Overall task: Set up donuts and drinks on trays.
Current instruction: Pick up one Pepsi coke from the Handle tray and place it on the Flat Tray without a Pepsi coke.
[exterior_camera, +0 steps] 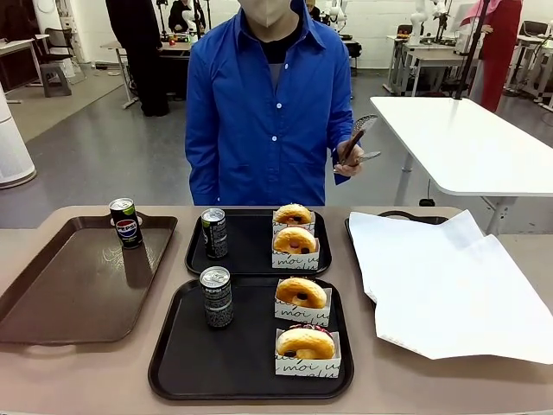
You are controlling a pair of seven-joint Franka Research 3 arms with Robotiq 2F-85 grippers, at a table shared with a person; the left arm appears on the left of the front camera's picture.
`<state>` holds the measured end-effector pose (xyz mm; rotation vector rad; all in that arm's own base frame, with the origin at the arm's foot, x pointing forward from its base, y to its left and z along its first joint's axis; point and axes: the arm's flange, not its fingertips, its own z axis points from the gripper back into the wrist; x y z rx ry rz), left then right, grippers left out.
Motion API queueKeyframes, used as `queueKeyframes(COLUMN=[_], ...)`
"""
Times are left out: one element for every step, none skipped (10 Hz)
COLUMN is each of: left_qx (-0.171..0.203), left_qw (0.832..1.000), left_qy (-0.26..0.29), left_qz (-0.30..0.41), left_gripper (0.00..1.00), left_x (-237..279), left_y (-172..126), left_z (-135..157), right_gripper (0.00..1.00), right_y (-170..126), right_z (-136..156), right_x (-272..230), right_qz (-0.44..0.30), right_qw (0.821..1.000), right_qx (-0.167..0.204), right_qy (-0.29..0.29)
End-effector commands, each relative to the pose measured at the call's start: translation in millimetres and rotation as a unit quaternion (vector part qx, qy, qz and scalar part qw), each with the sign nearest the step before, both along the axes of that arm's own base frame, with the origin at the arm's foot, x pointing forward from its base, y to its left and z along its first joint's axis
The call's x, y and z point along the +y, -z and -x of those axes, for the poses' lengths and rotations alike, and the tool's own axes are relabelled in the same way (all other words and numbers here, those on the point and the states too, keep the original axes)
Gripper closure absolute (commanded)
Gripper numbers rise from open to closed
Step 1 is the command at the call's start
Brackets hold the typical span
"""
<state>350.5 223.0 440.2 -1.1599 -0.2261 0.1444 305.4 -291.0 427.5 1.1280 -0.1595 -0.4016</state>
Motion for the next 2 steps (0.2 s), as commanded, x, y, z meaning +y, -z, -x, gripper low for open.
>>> queueKeyframes(left_qx=[0.004,0.004], left_qw=[1.000,1.000], left_qy=[-0.005,-0.005], left_qz=[0.003,0.003], left_gripper=[0.00,0.00], left_x=[0.4,0.4], left_y=[-2.7,-2.7], left_z=[0.4,0.4], right_gripper=[0.00,0.00], right_y=[0.9,0.9], right_z=[0.3,0.3], right_x=[1.2,1.2], right_qz=[-0.005,-0.005], right_qw=[1.000,1.000], right_qx=[-0.007,-0.007], right_qy=[-0.003,-0.003])
